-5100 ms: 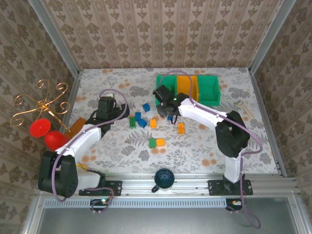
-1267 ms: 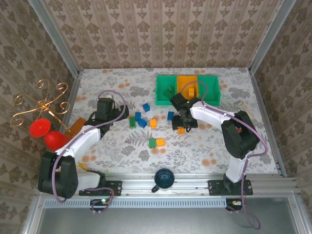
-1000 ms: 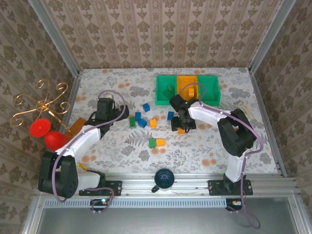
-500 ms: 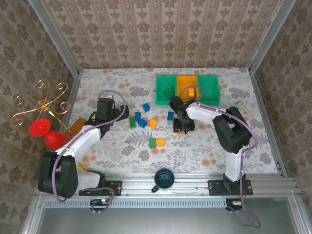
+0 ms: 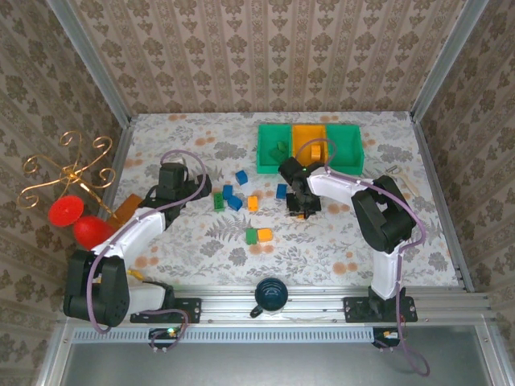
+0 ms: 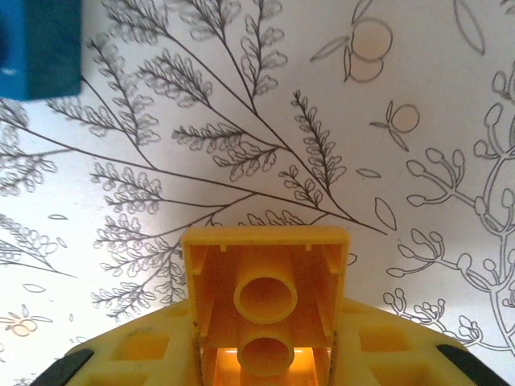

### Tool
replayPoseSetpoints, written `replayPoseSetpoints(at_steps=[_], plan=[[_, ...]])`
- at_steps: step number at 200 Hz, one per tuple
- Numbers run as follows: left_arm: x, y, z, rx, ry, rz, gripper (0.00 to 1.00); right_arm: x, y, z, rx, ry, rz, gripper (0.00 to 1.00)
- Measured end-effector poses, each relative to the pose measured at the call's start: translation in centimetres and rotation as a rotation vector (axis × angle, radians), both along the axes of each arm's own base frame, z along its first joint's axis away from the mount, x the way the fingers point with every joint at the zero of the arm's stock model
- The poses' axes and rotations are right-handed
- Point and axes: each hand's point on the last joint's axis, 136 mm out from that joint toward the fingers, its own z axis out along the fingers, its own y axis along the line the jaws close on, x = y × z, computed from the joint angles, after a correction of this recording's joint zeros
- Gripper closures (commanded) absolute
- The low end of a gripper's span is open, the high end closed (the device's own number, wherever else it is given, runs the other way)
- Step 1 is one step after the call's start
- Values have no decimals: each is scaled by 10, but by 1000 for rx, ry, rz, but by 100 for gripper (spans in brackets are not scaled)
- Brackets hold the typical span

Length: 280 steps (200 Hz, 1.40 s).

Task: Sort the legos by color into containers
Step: Pick up the lego from the center of the table, then place the lego in the container.

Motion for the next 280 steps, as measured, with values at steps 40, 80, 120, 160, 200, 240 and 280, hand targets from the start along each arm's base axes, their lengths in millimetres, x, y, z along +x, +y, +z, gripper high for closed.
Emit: replayPoseSetpoints(at_steps=[40, 80, 120, 160, 200, 240, 280], plan=[[1, 0, 0, -4, -4, -2, 0, 23, 1, 25, -23, -82, 15, 73], [-1, -2, -1, -9, 2, -10, 0, 65, -3, 68, -9, -210, 15, 73], [-3, 0, 0, -15, -2, -10, 0, 116, -17, 105, 9, -325, -25, 74], [-4, -1, 1, -19, -5, -13, 0, 151, -30, 104, -29, -360, -44, 74], [-4, 1, 4, -22, -15, -7, 0, 170, -41, 85, -66, -345, -47, 70], [-6, 1, 3, -21, -6, -10, 0, 183, -44, 79, -76, -349, -34, 62], [-6, 1, 2, -20, -2, -10, 0, 190, -43, 84, -78, -368, -24, 54]])
